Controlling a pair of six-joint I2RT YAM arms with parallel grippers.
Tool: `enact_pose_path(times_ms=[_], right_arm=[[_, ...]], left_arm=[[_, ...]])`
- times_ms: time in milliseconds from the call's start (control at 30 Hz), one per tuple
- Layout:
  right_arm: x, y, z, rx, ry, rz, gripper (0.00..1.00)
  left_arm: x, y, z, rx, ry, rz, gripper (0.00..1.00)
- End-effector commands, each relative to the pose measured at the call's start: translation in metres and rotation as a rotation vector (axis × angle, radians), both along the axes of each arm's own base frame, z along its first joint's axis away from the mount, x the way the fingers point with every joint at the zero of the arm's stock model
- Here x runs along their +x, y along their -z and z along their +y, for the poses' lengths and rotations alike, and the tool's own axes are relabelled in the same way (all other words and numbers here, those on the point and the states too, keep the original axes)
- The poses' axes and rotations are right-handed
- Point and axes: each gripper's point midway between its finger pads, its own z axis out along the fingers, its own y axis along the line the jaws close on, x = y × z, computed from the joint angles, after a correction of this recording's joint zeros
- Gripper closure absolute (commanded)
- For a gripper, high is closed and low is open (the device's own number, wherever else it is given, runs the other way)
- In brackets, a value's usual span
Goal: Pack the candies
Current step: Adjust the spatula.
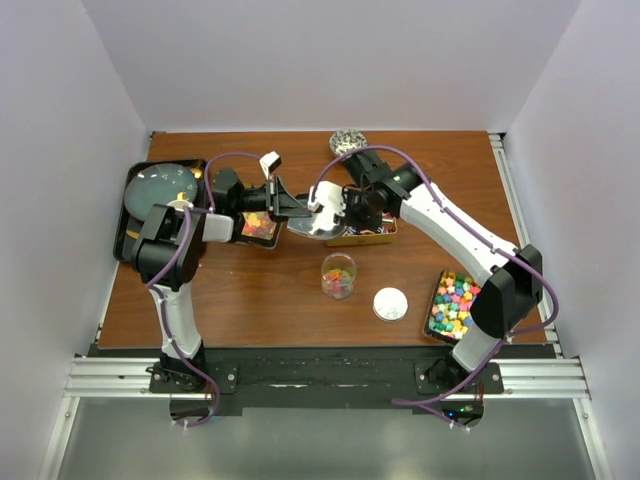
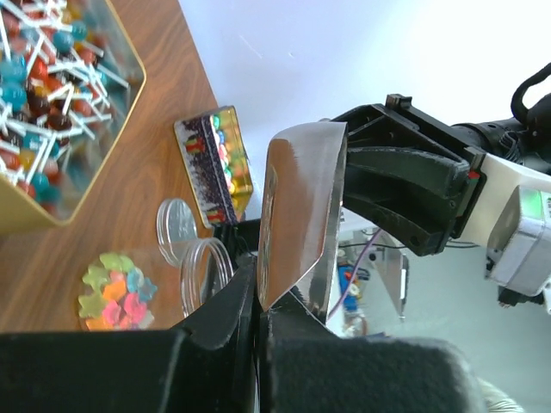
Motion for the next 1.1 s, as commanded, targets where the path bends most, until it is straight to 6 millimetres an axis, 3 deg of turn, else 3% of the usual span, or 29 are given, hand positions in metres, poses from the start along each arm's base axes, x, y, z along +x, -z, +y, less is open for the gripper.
enact_pose_path(times_ms=[0,133,167,333,1067], right_arm=[[-0.019,-0.041,0.015,0.251,-0.036,0.033,0.65],[-0.020,-0.057,0.008,0.408,0.009,0.021,0.33],[-0.019,-0.064,0.013,0.449,-0.011,-0.004,0.32],[-0.029,-0.059,0.014,0.464,-0.051,0.011,0.32],[-0.004,-0.016,0.015,0.463,-0.022,0.052,0.39]], left_arm=[[0.001,-0.003,0.007,-0.009,-0.033,0.052,1.00],[-0.002,-0.002,0.009,-0.004,-0.022,0.058,1.00],[-0.003,-0.002,0.009,-0.002,-0.015,0.061,1.00],[-0.006,-0.001,0.009,0.003,0.003,0.066,1.00],[-0.016,-0.004,0.011,0.019,0.061,0.051,1.00]])
